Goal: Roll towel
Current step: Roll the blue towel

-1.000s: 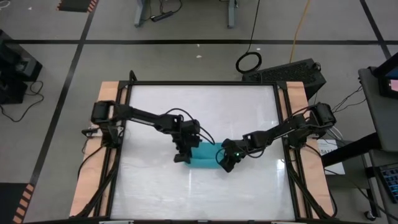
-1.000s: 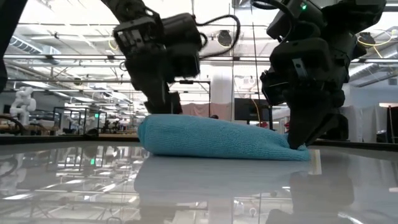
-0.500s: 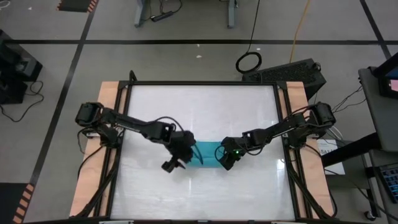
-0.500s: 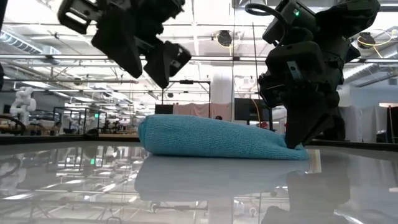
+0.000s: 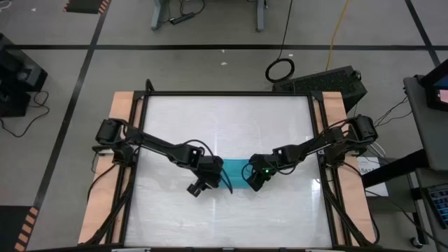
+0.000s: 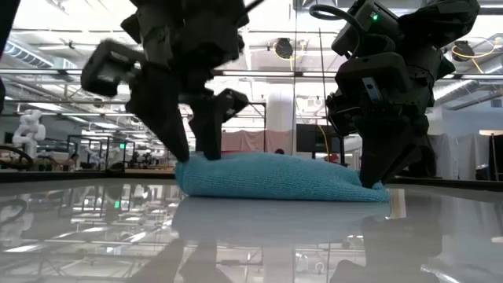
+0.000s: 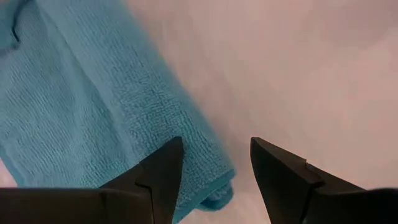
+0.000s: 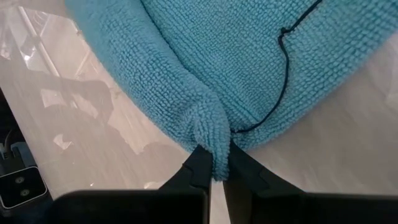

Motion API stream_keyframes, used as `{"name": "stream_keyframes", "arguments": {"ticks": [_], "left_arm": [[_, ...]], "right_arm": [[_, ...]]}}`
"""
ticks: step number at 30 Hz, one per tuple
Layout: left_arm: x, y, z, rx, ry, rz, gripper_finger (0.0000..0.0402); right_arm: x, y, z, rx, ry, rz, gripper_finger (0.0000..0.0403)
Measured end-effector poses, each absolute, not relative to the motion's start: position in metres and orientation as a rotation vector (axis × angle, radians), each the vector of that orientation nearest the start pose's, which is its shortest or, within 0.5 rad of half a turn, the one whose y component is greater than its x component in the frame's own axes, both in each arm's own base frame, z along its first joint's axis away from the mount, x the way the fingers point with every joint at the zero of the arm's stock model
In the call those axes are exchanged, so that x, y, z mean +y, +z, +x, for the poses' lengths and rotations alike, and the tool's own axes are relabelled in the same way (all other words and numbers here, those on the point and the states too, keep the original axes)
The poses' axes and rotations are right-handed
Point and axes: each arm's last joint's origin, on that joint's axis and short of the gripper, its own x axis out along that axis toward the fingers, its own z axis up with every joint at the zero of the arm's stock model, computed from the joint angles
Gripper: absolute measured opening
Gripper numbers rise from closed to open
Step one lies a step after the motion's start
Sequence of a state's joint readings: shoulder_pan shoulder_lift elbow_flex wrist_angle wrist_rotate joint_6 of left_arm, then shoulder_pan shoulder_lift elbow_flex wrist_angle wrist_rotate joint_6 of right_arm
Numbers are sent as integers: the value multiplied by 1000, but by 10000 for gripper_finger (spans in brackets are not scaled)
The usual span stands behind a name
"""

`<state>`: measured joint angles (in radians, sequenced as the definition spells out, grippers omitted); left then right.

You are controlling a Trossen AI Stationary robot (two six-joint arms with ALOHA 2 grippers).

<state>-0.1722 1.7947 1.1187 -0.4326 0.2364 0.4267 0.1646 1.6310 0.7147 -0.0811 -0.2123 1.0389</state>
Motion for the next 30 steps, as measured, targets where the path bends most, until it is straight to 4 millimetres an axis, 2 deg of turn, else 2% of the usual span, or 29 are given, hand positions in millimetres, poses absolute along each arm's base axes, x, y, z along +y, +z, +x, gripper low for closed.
{"name": "stream_keyframes", "arguments": {"ticks": [10, 16, 19, 24, 27, 30], "left_arm": [[-64, 142, 349, 1114, -533, 379, 193], [-61, 129, 352, 1161, -488, 324, 187], [-56, 127, 354, 1162, -466, 299, 145], [-48, 127, 354, 1168, -469, 263, 24], [-44, 126, 355, 1172, -458, 229, 19], [-40, 126, 355, 1170, -475, 192, 17]], "right_arm": [[53, 128, 280, 1089, -207, 963, 16], [53, 129, 280, 1089, -209, 973, 16], [53, 129, 280, 1096, -196, 980, 16], [56, 134, 278, 1090, -149, 940, 22], [60, 146, 275, 1055, -86, 888, 41], [65, 162, 271, 998, -5, 800, 78]]}}
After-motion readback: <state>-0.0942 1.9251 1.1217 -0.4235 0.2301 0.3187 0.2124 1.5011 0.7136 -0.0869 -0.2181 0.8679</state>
